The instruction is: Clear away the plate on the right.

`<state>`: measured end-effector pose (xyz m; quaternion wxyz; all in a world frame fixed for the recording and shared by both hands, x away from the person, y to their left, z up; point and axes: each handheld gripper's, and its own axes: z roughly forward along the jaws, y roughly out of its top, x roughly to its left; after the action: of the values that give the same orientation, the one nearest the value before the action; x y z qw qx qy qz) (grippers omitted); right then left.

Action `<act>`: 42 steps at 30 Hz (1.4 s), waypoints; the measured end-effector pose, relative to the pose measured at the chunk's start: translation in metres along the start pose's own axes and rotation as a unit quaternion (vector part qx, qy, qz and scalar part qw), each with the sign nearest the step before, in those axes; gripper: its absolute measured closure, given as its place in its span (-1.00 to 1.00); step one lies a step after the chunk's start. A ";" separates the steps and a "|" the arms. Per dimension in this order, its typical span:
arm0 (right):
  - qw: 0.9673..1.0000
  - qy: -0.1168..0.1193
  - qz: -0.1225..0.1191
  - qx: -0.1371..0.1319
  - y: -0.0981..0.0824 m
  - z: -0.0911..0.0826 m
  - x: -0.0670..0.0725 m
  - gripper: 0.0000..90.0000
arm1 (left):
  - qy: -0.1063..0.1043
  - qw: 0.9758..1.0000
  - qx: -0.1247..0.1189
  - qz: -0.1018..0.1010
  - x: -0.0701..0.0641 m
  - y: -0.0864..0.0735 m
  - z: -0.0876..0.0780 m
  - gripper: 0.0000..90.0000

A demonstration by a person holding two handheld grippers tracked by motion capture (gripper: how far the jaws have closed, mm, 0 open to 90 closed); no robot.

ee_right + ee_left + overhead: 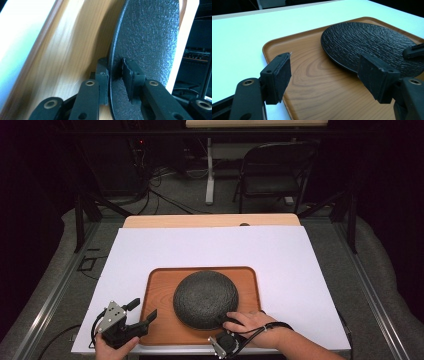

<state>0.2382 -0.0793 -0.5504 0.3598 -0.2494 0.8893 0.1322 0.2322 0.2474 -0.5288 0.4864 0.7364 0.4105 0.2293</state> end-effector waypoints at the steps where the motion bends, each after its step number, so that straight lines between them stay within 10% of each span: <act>1: 1.000 0.000 0.000 0.000 0.000 0.000 0.000 0.65 | 0.000 1.000 0.000 0.000 0.000 0.000 0.000 -0.40; 9: 1.000 0.025 0.014 -0.002 -0.001 -0.001 -0.004 0.60 | 0.000 1.000 0.000 -0.001 0.000 0.000 0.000 -0.40; 42: 0.999 -0.009 0.024 -0.021 -0.010 -0.019 -0.001 0.32 | -0.001 1.000 0.001 -0.001 0.000 0.000 0.000 -0.40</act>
<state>0.2333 -0.0950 -0.5365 0.3595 -0.2343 0.8887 0.1613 0.2326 0.2472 -0.5289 0.4860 0.7367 0.4113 0.2280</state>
